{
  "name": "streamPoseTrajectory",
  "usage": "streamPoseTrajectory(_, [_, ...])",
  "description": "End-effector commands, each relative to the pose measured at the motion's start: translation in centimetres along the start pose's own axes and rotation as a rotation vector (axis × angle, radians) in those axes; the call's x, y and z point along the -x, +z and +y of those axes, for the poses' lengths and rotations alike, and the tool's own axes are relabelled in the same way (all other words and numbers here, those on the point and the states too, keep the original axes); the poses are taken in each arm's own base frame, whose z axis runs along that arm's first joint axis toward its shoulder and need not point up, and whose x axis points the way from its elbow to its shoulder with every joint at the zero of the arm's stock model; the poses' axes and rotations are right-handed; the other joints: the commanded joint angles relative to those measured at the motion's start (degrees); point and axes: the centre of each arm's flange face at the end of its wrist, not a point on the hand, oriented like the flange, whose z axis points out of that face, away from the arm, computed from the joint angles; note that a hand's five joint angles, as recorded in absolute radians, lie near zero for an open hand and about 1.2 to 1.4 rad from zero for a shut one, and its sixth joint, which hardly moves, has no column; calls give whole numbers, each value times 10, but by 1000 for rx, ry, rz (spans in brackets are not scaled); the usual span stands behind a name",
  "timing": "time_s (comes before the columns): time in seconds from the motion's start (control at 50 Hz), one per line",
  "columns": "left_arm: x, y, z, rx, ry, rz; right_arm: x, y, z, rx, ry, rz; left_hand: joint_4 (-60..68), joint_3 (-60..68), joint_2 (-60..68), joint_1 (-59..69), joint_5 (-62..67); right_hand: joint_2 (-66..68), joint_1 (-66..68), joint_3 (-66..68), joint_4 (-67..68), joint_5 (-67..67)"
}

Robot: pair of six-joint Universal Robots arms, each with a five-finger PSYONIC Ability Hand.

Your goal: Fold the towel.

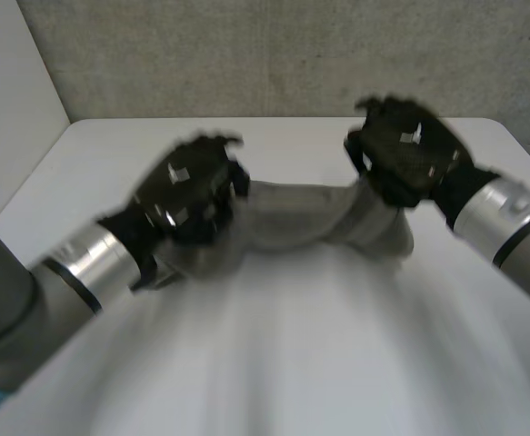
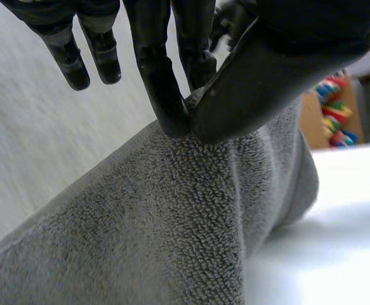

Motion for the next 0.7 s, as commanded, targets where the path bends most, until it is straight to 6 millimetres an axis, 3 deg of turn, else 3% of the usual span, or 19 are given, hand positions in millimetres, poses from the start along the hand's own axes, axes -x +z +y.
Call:
streamPoseTrajectory(0.02, [-32, -3, 60, 178, -11, 81, 24, -4, 47, 148, -42, -65, -29, -25, 51, 40, 26, 47, 46, -4, -34, 24])
streamPoseTrajectory(0.14, [-28, 2, 66, 202, -10, 46, 19, -4, 51, 161, -38, -49, -29, -25, 51, 40, 26, 47, 46, -4, -34, 24])
streamPoseTrajectory(0.24, [-25, 2, 63, 209, -12, 39, 21, -6, 54, 175, -31, -51, -29, -25, -115, -126, -140, 47, 46, -4, -34, 24])
streamPoseTrajectory(0.26, [-24, 3, 61, 208, -12, 38, 23, -7, 54, 181, -25, -55, -29, -25, -213, -225, -238, 47, 46, -4, -34, 24])
streamPoseTrajectory(0.32, [-22, 5, 56, 196, -6, 34, 23, -7, 55, 186, -21, -56, -29, -25, -319, -330, -343, 47, 46, -4, -34, 24])
streamPoseTrajectory(0.36, [-20, 8, 52, 183, 1, 32, 26, -11, 57, 218, -2, -68, -29, -25, -327, -338, -352, -486, -487, -4, -34, -509])
streamPoseTrajectory(0.38, [-17, 12, 48, 166, 8, 29, 26, -11, 57, 218, -2, -68, -29, -25, -339, -350, -363, -489, -490, -4, -34, -512])
streamPoseTrajectory(0.4, [-17, 12, 47, 166, 8, 29, 27, -13, 58, 236, 10, -73, -29, -25, -339, -350, -364, -653, -654, -4, -34, -676])
streamPoseTrajectory(0.54, [1, 33, 20, 79, 64, 27, 30, -26, 63, 325, 61, -84, -29, -25, -362, -374, -387, -653, -654, -4, -34, -676])
streamPoseTrajectory(0.7, [12, 56, 29, 149, 117, 198, 36, -46, 62, 361, 121, -73, -29, -25, -386, -397, -411, -653, -654, -4, -34, -676])
